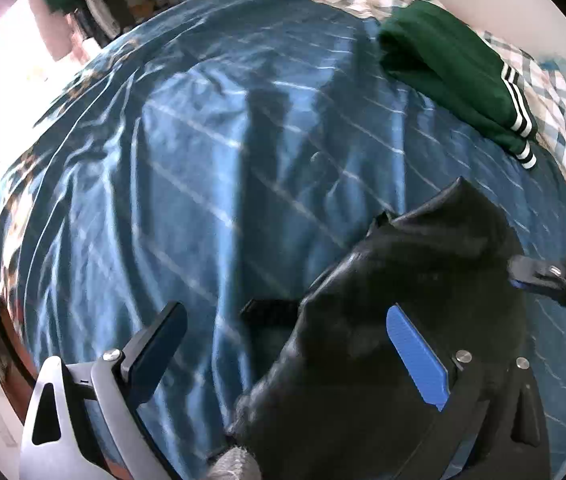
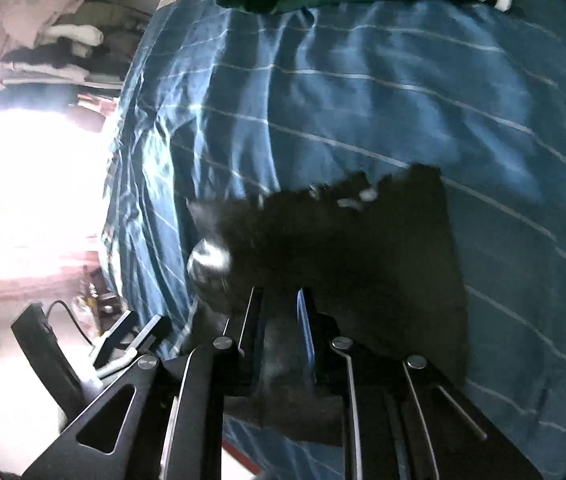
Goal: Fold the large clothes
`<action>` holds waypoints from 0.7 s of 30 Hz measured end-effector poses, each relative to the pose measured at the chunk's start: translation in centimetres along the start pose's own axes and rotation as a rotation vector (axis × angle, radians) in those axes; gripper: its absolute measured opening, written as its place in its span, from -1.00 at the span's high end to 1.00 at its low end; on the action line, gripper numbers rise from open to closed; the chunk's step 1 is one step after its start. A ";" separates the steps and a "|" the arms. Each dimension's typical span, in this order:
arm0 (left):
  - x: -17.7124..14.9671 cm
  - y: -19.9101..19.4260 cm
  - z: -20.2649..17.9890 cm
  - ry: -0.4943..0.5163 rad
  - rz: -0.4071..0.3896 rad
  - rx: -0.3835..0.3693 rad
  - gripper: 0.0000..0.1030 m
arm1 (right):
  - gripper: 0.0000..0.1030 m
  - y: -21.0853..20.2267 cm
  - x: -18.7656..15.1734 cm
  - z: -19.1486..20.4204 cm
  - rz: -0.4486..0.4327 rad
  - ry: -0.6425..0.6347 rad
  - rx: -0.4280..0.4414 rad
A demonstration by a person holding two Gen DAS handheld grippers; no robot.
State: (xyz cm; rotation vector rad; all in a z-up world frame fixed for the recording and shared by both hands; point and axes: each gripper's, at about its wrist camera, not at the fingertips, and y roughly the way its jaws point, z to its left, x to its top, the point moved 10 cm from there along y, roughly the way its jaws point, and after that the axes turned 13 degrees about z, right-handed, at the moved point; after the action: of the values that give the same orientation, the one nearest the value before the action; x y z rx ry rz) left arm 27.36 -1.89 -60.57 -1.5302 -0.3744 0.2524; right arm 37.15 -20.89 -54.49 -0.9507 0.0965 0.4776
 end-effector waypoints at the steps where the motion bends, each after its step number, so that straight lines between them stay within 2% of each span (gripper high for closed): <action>1: 0.2 0.5 -0.2 0.009 -0.002 0.018 -0.99 | 0.66 1.2 1.1 0.3 0.007 0.001 -0.022; 2: 0.5 1.6 -0.3 0.021 0.005 0.047 -0.99 | 0.66 3.6 2.7 -0.3 0.025 0.003 -0.082; 3: 0.6 2.4 -0.2 0.025 0.017 0.058 -0.99 | 0.73 5.0 3.9 -0.6 0.034 0.012 -0.105; 4: 0.4 3.8 0.1 0.021 0.044 0.065 -0.99 | 0.77 6.4 5.0 -0.8 0.026 0.033 -0.089; 6: -0.2 5.0 1.0 -0.004 0.084 0.072 -0.99 | 0.76 6.1 6.1 -0.2 0.032 0.037 -0.095; 7: -0.7 4.9 1.7 -0.034 0.092 0.055 -0.99 | 0.69 5.7 6.0 0.2 0.051 0.026 -0.094; 9: -2.0 2.9 3.4 -0.104 0.075 0.025 -0.99 | 0.65 3.7 5.2 0.8 0.045 0.006 -0.033; 10: -3.1 1.6 4.4 -0.147 0.067 0.002 -0.98 | 0.53 2.2 4.3 0.6 0.033 0.001 0.006; 11: -4.7 0.2 5.6 -0.208 0.062 -0.029 -0.98 | 0.40 0.6 3.3 0.1 0.010 0.002 0.028; 13: -7.9 -1.4 7.3 -0.332 0.077 -0.101 -0.98 | -0.22 -2.0 1.2 -1.6 -0.036 0.021 0.023; 14: -9.3 -1.6 7.6 -0.382 0.092 -0.147 -0.98 | -0.31 -2.7 0.2 -2.6 -0.052 0.035 0.010; 16: -12.0 -1.0 7.4 -0.479 0.153 -0.261 -0.98 | -0.33 -4.1 -2.4 -5.4 -0.076 0.089 -0.027; 18: -13.6 1.2 5.7 -0.557 0.221 -0.411 -0.97 | -0.33 -4.9 -4.6 -7.7 -0.089 0.142 -0.024; 21: -12.7 4.4 3.5 -0.615 0.235 -0.517 -0.93 | -0.33 -5.8 -7.3 -11.0 -0.098 0.224 0.008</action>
State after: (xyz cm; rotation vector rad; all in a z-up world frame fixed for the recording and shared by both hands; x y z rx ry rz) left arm 14.63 -3.51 -65.95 -1.9903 -0.7887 0.8738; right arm 34.60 -35.09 -54.45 -0.9937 0.2525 0.2788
